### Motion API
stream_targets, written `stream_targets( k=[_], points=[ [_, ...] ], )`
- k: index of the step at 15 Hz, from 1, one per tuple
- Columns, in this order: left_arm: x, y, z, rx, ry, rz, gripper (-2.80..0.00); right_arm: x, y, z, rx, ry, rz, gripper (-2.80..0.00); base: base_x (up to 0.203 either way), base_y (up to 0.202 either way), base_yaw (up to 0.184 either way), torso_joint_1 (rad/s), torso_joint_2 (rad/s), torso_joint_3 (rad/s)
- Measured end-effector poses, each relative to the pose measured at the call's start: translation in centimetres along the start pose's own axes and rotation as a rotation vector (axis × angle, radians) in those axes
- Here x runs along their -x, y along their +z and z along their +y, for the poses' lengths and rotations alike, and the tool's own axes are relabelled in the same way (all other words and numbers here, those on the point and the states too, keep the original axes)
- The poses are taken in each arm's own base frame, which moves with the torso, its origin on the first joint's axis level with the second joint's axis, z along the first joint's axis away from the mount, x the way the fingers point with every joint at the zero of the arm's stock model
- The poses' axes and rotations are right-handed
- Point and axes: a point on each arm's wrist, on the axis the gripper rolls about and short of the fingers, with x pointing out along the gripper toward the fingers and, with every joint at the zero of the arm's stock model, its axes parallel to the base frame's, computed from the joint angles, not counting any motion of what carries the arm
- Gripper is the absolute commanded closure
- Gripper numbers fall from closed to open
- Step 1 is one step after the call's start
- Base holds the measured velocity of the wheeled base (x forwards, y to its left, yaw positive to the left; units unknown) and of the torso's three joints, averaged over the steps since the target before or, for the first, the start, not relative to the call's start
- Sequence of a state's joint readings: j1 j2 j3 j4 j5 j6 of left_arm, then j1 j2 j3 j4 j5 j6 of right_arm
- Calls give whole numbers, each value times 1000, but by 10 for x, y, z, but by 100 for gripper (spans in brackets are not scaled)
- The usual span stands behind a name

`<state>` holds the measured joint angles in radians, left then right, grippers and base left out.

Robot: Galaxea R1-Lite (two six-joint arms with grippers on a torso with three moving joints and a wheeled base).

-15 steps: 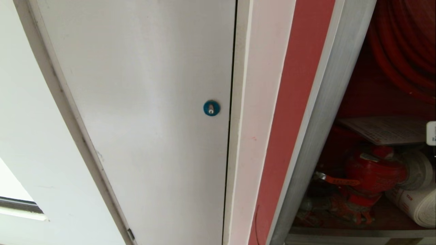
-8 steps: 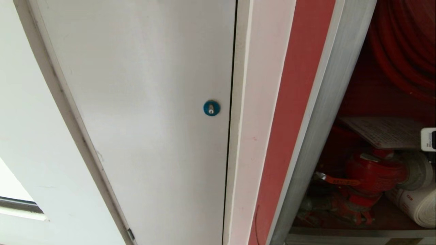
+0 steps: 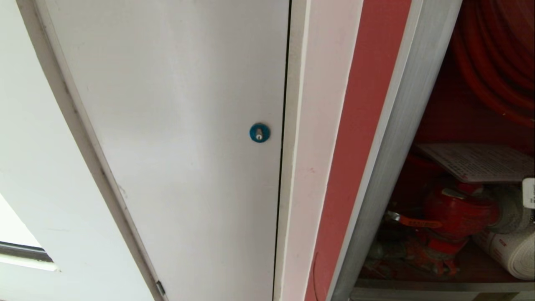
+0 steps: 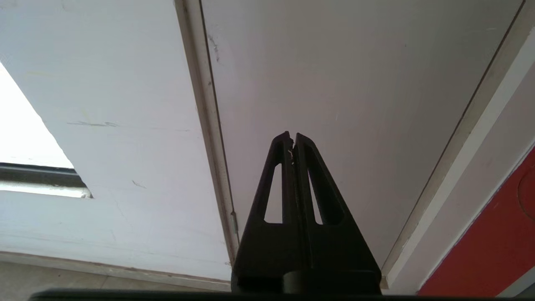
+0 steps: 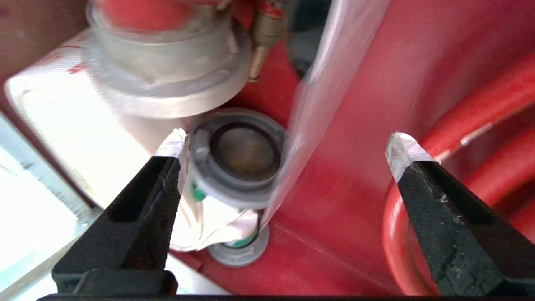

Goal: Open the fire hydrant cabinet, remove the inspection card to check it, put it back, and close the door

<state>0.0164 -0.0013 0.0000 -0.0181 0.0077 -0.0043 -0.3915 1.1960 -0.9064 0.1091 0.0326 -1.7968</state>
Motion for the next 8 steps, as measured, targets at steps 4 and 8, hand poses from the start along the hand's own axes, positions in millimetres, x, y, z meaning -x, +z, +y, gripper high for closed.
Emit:
stream_targets(
  k=[4, 8],
  points=[
    [0, 0, 0, 0, 0, 0, 0, 31, 5, 17, 3, -35, 7, -280, 0, 0, 0, 0, 0, 0],
    [0, 0, 0, 0, 0, 0, 0, 62, 9, 30, 6, -83, 23, 0, 0, 0, 0, 0, 0, 0]
  ],
)
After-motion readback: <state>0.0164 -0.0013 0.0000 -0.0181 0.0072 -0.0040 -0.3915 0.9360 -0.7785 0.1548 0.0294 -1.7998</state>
